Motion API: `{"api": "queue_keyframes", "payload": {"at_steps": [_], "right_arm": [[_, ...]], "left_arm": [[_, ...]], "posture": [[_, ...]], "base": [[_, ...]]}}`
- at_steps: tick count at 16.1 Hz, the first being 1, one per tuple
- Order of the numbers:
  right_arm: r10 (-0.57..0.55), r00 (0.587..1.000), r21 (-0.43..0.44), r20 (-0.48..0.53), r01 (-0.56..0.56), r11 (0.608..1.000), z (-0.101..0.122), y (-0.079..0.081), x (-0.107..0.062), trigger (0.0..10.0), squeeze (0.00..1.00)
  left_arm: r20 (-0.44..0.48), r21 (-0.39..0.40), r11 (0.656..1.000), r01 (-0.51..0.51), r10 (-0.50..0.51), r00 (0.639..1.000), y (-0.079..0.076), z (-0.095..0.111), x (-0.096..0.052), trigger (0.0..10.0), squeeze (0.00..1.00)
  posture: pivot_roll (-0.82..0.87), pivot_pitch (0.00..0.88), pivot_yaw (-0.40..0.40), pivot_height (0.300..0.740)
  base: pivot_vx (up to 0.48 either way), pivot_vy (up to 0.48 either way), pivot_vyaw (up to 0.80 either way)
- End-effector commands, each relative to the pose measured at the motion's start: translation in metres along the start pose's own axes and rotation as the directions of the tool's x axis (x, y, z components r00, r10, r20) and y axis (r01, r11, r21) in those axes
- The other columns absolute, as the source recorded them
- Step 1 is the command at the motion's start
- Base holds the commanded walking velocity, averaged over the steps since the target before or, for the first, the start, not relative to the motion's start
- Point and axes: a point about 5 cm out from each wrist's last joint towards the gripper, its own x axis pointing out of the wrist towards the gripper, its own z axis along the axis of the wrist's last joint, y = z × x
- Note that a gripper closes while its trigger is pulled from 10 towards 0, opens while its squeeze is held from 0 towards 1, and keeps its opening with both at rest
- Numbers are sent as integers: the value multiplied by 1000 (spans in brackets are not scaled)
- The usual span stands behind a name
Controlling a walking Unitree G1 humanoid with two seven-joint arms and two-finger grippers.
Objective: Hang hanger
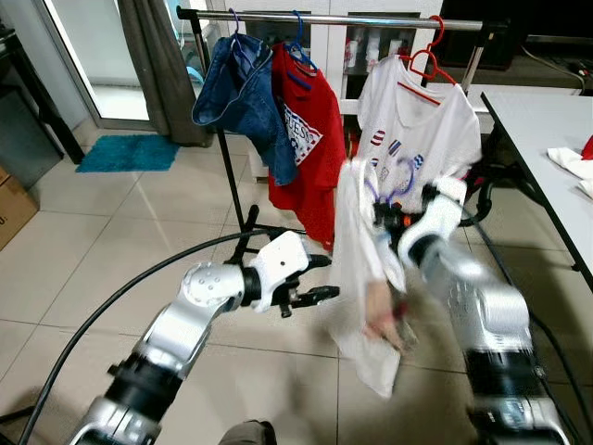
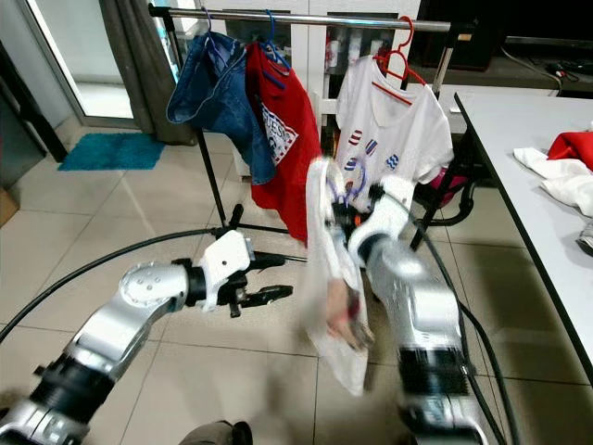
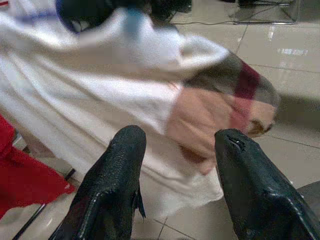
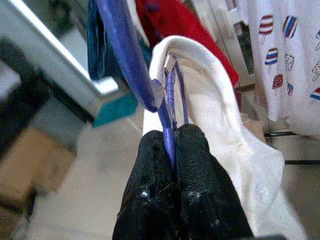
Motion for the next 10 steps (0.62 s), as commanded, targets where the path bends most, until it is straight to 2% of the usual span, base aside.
{"api": "queue_keyframes", "payload": {"at_steps": [1,3,4,5,6,8,9,10], "right_arm": [[-25,997,78,79,19,997,16,-1,2,10000,0],[-49,989,219,140,17,976,30,-2,6,10000,0],[-63,981,335,184,-3,942,42,-2,9,10000,0],[-66,979,355,191,-6,935,44,-2,10,10000,0],[-76,977,393,201,-10,919,49,-2,11,10000,0],[-93,974,433,205,-5,901,54,-3,13,10000,0],[-95,974,438,205,-4,899,54,-3,13,10000,0],[-99,974,449,203,-3,894,55,-3,13,10000,0]], "left_arm": [[0,-2,1000,-21,21,1000,-1,-3,-2,10000,0],[18,19,998,-66,65,998,-4,-8,3,10000,0],[53,48,990,-135,133,990,-4,-10,7,10000,1000],[59,60,987,-147,143,988,-4,-10,7,10000,1000],[80,121,970,-210,201,976,-3,-11,5,10000,1000],[149,172,946,-274,250,957,-5,-11,1,10000,1000],[145,206,941,-270,243,959,-8,-15,-1,10000,522],[114,245,933,-262,241,964,-12,-25,-1,10000,0]], "posture": [[0,0,35,740],[-4,0,22,740],[-6,0,9,740],[-6,0,8,740],[-6,0,4,740],[-11,0,1,740],[-14,0,1,740],[-17,0,3,740]], "base": [[0,0,0],[0,0,0],[0,0,0],[0,0,0],[0,0,0],[0,0,0],[0,0,0],[0,0,0]]}}
